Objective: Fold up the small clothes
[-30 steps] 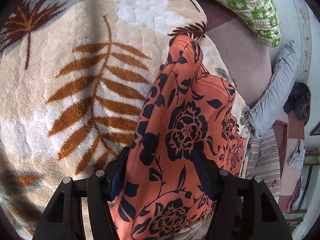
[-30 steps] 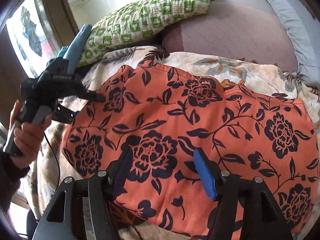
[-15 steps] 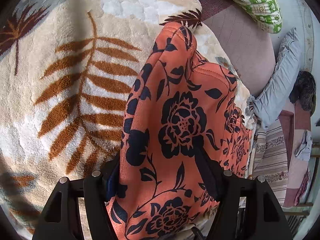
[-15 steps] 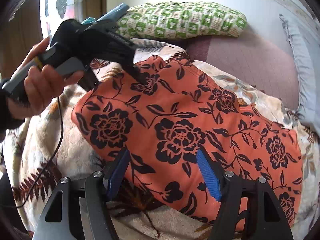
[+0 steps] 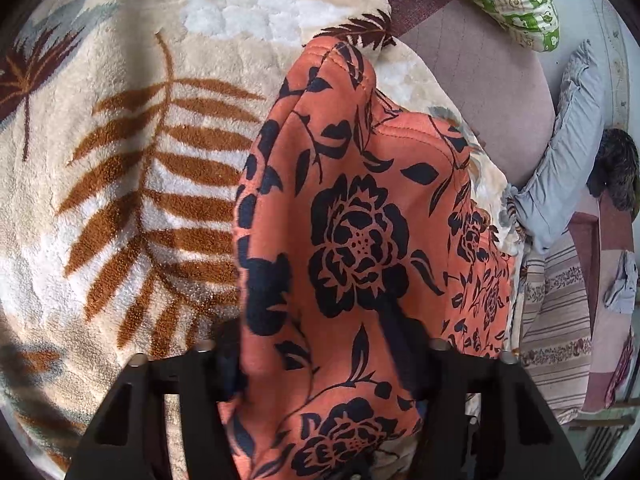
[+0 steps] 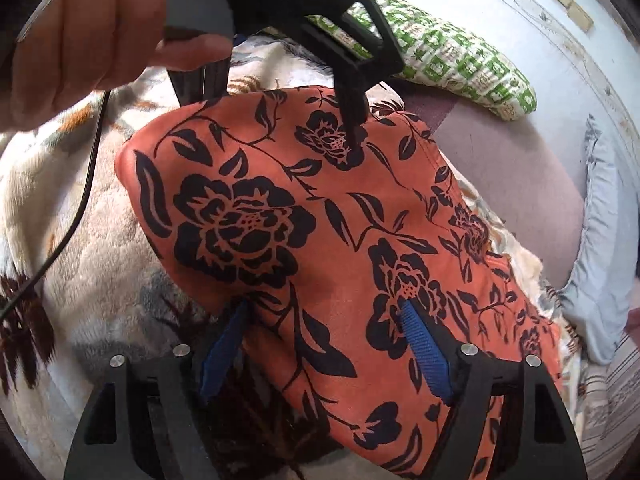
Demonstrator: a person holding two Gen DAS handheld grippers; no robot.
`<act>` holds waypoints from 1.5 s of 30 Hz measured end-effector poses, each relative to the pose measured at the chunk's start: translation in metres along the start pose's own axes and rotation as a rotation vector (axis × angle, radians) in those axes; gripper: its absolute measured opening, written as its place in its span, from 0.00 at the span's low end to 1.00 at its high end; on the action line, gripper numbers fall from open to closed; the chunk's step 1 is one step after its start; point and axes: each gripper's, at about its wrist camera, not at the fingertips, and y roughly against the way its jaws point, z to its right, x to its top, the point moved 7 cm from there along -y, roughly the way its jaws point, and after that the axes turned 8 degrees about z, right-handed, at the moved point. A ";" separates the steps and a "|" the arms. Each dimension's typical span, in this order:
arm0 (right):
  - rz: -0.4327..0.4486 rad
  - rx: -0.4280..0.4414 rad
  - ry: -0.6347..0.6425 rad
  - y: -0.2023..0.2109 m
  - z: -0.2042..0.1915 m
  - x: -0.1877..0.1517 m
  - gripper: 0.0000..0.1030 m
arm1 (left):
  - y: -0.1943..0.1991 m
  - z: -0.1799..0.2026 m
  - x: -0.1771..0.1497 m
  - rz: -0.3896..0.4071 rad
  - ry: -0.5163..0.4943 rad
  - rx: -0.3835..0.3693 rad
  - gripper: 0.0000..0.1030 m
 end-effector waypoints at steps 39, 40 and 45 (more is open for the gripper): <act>0.159 0.243 -1.208 0.107 0.220 -0.208 0.13 | -0.040 0.284 -0.148 -0.082 -0.358 -0.106 0.37; 0.175 0.252 -1.218 0.107 0.227 -0.205 0.21 | -0.022 0.273 -0.147 -0.042 -0.346 -0.100 0.54; 0.209 0.296 -1.246 0.089 0.272 -0.172 0.49 | 0.029 0.209 -0.170 0.014 -0.223 -0.163 0.67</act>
